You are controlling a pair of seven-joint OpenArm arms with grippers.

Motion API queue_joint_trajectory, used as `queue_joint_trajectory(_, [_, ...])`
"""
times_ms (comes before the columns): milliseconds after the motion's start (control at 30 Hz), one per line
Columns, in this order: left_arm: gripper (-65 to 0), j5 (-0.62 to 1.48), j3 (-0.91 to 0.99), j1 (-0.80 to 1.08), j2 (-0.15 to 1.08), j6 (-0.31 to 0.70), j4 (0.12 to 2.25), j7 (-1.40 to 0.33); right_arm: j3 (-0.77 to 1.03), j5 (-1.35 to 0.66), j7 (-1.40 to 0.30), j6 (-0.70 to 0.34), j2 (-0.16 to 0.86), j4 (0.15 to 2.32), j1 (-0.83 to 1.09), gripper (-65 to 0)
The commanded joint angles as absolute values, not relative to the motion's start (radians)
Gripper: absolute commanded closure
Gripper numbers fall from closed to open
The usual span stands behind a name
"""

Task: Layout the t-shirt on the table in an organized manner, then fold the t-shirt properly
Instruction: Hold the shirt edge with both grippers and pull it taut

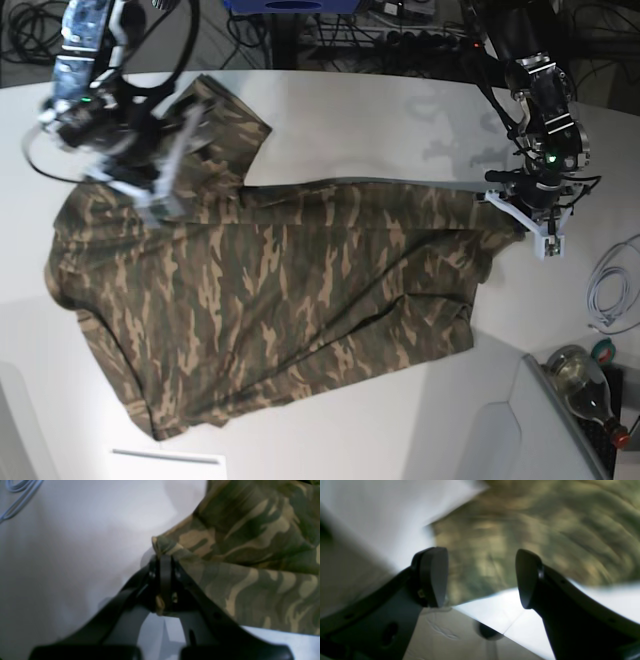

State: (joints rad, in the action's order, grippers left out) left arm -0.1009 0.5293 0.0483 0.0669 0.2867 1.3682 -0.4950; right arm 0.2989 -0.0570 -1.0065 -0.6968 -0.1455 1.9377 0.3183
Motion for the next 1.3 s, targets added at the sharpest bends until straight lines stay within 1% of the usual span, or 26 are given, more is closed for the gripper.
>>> queue_joint_trajectory(0, [0.0, -0.096, 0.532, 0.038, 0.088, 0.282, 1.388, -0.476, 0.378, -0.082, -1.001, -0.698, -0.142, 1.951, 0.325, -40.2])
queue_joint_trajectory(100, [0.0, -0.096, 0.532, 0.062, 0.096, 0.282, 1.386, -0.476, 0.608, -0.272, -0.992, -0.698, -0.143, 1.873, 0.312, -40.2])
queue_joint_trajectory(167, [0.0, -0.096, 0.532, 0.071, 0.093, 0.282, 1.386, -0.476, 0.707, -0.371, -1.013, -0.698, -0.143, 1.804, 0.311, -40.2])
queue_joint_trajectory(200, [0.0, -0.096, 0.53, 0.079, 0.091, 0.282, 1.386, -0.476, 0.728, -0.398, -1.024, -0.698, -0.14, 1.767, 0.309, -40.2])
queue_joint_trajectory(533, [0.0, -0.091, 0.53, 0.087, 0.085, 0.282, 1.388, -0.476, 0.734, -0.401, -1.001, -0.698, -0.113, 1.432, 0.239, -40.4])
queue_joint_trajectory(767, [0.0, -0.085, 0.53, 0.099, 0.085, 0.282, 1.388, -0.476, 0.72, -0.403, -0.983, -0.698, -0.113, 1.34, 0.189, -40.1])
queue_joint_trajectory(867, [0.0, -0.085, 0.53, 0.099, 0.076, 0.282, 1.388, -0.476, 0.676, -0.406, -0.98, -0.698, -0.107, 1.319, 0.176, -39.8])
queue_joint_trajectory(1000, [0.0, -0.085, 0.53, 0.102, 0.073, 0.282, 1.409, -0.476, 0.673, -0.406, -0.978, -0.698, -0.107, 1.307, 0.163, -39.3])
queue_joint_trajectory(1033, [0.0, -0.085, 0.53, 0.111, 0.073, 0.282, 1.417, -0.476, 0.673, -0.406, -0.978, -0.698, -0.105, 1.308, 0.165, -37.8])
queue_joint_trajectory(1067, [0.0, -0.085, 0.53, 0.117, 0.073, 0.282, 1.428, -0.476, 0.673, -0.406, -0.978, -0.698, -0.105, 1.313, 0.168, -34.1])
queue_joint_trajectory(1100, [0.0, -0.085, 0.53, 0.119, 0.073, 0.282, 1.437, -0.476, 0.673, -0.406, -0.978, -0.698, -0.104, 1.313, 0.168, -28.1])
queue_joint_trajectory(1200, [0.0, -0.085, 0.532, 0.137, 0.073, 0.282, 1.449, -0.476, 0.673, -0.406, -0.978, -0.698, -0.09, 1.316, 0.177, -3.3])
queue_joint_trajectory(1233, [0.0, -0.084, 0.532, 0.143, 0.073, 0.282, 1.449, -0.476, 0.673, -0.407, -0.978, -0.698, -0.088, 1.32, 0.182, -0.9])
queue_joint_trajectory(1267, [0.0, -0.084, 0.532, 0.148, 0.073, 0.282, 1.449, -0.476, 0.673, -0.407, -0.978, -0.698, -0.087, 1.346, 0.191, -2.3])
